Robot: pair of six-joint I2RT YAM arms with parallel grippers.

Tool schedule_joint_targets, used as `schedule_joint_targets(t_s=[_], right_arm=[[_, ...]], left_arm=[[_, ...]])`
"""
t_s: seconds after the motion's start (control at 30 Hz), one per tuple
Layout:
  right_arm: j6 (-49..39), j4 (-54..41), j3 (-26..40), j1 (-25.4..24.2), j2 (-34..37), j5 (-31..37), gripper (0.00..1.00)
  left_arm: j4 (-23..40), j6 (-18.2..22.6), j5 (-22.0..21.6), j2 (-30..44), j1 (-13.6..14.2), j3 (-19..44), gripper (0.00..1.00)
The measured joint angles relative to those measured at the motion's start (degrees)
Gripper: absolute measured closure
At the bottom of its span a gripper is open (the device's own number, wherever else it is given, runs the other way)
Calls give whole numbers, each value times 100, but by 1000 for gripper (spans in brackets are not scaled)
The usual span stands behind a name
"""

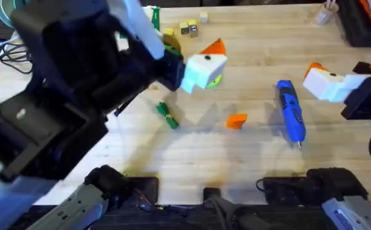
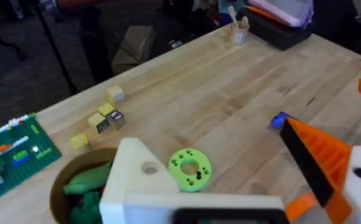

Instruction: Pick up the gripper from the table and insert it into the empty holder that is missing its gripper. Then pick up a screw, insert it into the mounting hole, and use the screwdriver to tighten it. Finally, clean up the table by picking up the vegetable and placing it into the bucket.

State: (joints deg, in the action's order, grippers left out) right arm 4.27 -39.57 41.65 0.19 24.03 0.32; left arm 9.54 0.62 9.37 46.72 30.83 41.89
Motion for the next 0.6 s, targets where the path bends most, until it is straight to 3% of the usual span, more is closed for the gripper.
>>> schedule_joint_targets(t_s=[0.2,0.23,0.33,0.6], right_arm=[[0,0,0,0,0,0,20],[0,2,0,0,0,-2,21],[0,0,0,0,1,0,19],[0,0,0,0,0,-2,19]], left_arm=[[-853,356,309,-1053,0,-1148,8],[-1424,367,401,-1619,0,-1956,8],[-1920,283,458,-2338,0,-2814,7],[-1931,-49,464,-4220,0,-4121,8]])
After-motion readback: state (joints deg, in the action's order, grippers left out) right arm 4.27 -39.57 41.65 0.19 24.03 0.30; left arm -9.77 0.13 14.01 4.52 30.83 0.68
